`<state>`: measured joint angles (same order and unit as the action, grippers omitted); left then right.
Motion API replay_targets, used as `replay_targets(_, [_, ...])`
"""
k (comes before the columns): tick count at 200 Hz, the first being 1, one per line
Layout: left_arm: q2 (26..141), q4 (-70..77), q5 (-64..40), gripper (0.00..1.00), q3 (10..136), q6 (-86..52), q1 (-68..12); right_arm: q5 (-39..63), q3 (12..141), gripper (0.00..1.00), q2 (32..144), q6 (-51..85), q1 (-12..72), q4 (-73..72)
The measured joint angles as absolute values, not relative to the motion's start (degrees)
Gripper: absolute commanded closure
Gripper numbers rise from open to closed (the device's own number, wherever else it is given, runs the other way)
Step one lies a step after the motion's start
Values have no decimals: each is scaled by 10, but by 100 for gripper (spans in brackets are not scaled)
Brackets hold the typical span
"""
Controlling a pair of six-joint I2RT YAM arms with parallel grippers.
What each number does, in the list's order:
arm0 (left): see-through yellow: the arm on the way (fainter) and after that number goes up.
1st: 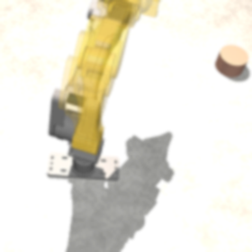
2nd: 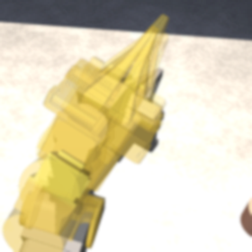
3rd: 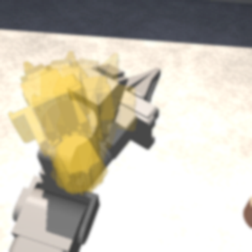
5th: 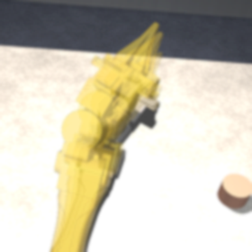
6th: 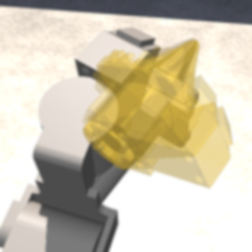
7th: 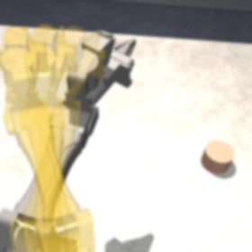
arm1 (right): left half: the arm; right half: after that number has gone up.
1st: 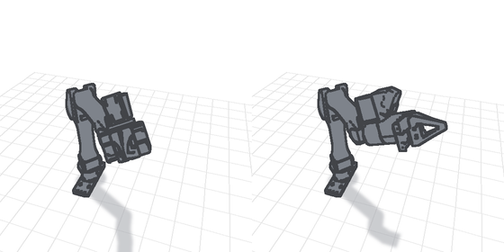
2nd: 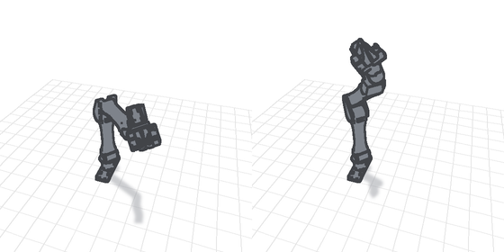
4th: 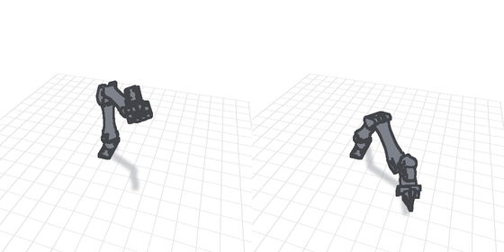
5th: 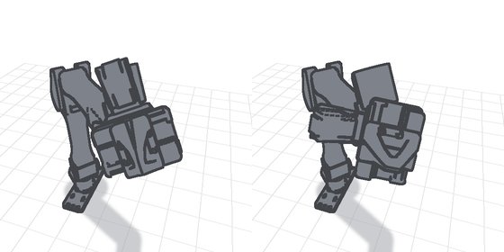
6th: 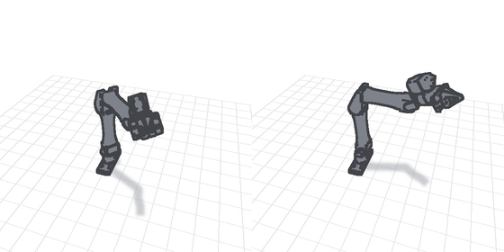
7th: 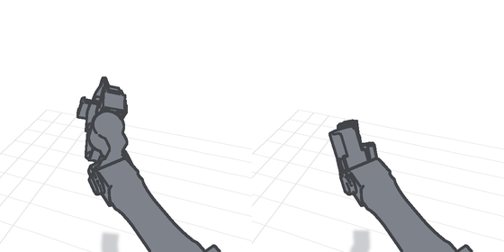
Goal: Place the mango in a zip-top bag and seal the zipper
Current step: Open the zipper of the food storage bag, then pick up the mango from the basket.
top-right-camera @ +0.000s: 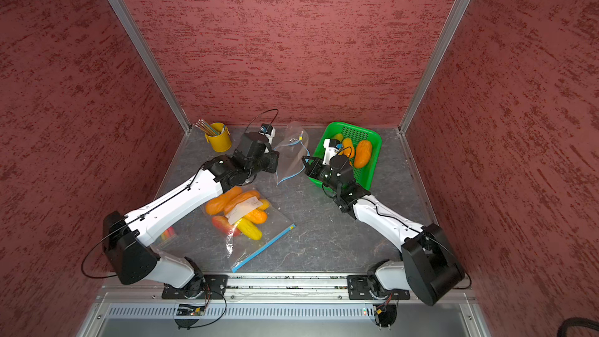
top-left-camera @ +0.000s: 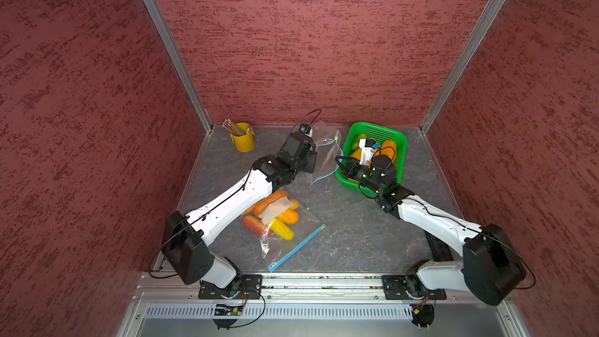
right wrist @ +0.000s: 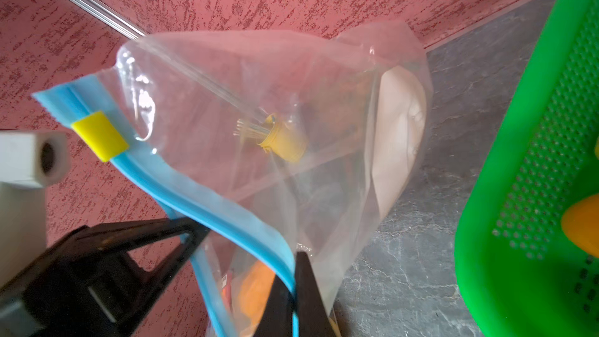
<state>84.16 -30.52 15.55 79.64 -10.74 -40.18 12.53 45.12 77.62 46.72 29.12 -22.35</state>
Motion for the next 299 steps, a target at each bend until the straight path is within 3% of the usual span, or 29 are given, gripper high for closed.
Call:
replay_targets(71, [854, -302, 164, 100, 820, -103, -434, 158, 452, 100, 845, 465, 284, -252])
replay_targets(85, [876, -295, 149, 100, 814, -110, -427, 157, 452, 83, 858, 461, 276, -232])
replay_targets(107, [897, -287, 120, 100, 792, -126, -410, 154, 453, 65, 858, 448, 269, -194])
replay_targets(134, [908, -281, 90, 100, 784, -145, -394, 146, 467, 25, 832, 431, 263, -136])
replay_targets(160, [911, -260, 65, 100, 783, -161, -385, 117, 469, 4, 765, 453, 243, -89])
replay_targets(195, [920, -230, 29, 100, 773, -185, -376, 71, 463, 2, 744, 507, 167, -42])
replay_targets(237, [929, -206, -3, 100, 757, -212, -366, 42, 484, 2, 849, 543, 109, 20])
replay_targets(299, [929, -178, -38, 100, 741, -238, -344, 60, 496, 7, 971, 609, 66, -32])
